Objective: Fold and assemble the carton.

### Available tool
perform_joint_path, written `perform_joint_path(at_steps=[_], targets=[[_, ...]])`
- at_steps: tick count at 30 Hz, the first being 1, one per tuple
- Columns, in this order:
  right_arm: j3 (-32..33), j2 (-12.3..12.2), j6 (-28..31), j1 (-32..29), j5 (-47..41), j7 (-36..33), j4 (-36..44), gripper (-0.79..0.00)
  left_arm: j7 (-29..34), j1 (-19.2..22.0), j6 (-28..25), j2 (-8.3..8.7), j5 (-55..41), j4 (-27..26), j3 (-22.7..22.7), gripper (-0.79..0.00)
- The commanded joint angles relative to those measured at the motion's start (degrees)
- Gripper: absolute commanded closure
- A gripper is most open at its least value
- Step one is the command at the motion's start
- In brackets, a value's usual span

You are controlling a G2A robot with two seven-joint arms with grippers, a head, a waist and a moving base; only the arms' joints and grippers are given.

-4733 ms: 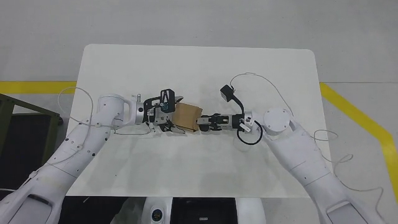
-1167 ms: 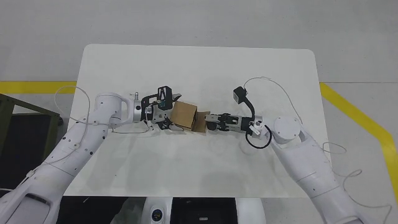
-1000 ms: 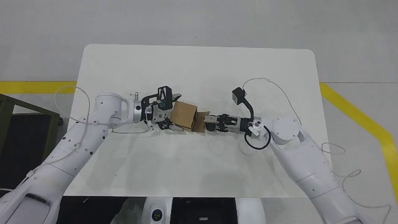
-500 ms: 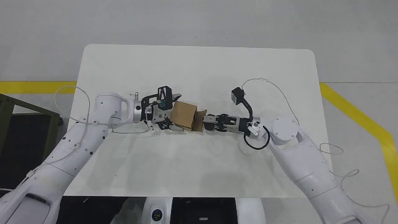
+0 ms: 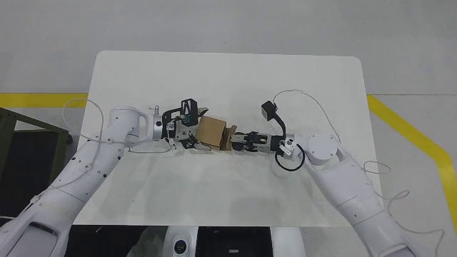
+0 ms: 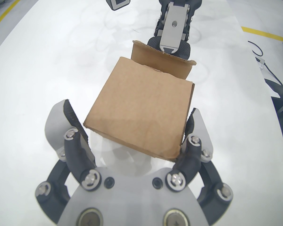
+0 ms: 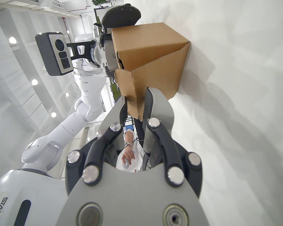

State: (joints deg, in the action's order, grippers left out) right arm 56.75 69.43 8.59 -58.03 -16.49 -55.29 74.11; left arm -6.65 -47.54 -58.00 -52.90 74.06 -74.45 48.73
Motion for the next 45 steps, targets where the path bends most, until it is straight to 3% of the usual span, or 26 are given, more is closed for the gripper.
perform_joint_path(at_steps=[1, 45], targets=[[-0.2, 0.05, -0.13, 0.21, 0.29, 0.1, -0.15, -0.16, 0.04, -0.14, 0.31, -0.01, -0.04, -0.07, 0.01, -0.785], [-4.72, 1.71, -1.92, 5.35, 4.47, 1.35, -0.42, -0.169, 3.38, -3.03, 0.41, -0.72, -0.72, -2.81, 3.21, -0.785]])
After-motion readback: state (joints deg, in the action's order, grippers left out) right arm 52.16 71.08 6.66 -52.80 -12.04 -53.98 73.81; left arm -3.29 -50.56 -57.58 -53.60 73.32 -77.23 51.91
